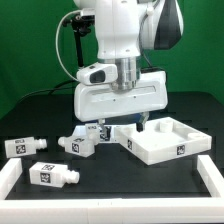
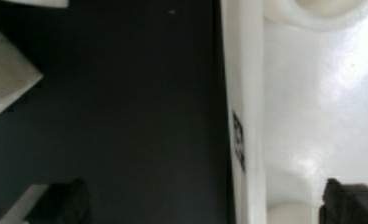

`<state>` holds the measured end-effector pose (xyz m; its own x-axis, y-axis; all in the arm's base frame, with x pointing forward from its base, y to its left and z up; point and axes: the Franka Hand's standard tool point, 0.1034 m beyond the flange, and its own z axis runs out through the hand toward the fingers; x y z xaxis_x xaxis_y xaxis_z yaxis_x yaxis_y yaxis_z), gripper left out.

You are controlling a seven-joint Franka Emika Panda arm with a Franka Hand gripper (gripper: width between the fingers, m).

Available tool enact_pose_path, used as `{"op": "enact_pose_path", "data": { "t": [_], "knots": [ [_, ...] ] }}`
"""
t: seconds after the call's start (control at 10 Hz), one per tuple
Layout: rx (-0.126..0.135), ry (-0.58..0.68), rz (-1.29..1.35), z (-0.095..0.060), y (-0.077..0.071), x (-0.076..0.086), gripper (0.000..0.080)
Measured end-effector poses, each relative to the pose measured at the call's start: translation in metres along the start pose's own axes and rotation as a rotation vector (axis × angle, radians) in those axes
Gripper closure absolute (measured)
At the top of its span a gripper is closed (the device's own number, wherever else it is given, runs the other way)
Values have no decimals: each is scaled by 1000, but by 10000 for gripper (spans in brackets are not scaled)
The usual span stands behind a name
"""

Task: Assemble one leg

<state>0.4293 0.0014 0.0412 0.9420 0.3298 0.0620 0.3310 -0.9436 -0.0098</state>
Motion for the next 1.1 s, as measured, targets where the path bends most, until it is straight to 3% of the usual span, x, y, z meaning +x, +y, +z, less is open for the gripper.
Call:
{"op": "enact_pose_path", "data": {
  "t": [0.3,0.5,0.7,1.0,1.1],
  "knots": [
    [6,-19,13,11,-15,2,150],
    [-15,2,6,29,-14,7,150],
    [-13,-2,7,28,-15,6,150],
    [-12,-3,7,29,-15,6,548],
    [-12,-3,7,29,-15,6,548]
  ]
}}
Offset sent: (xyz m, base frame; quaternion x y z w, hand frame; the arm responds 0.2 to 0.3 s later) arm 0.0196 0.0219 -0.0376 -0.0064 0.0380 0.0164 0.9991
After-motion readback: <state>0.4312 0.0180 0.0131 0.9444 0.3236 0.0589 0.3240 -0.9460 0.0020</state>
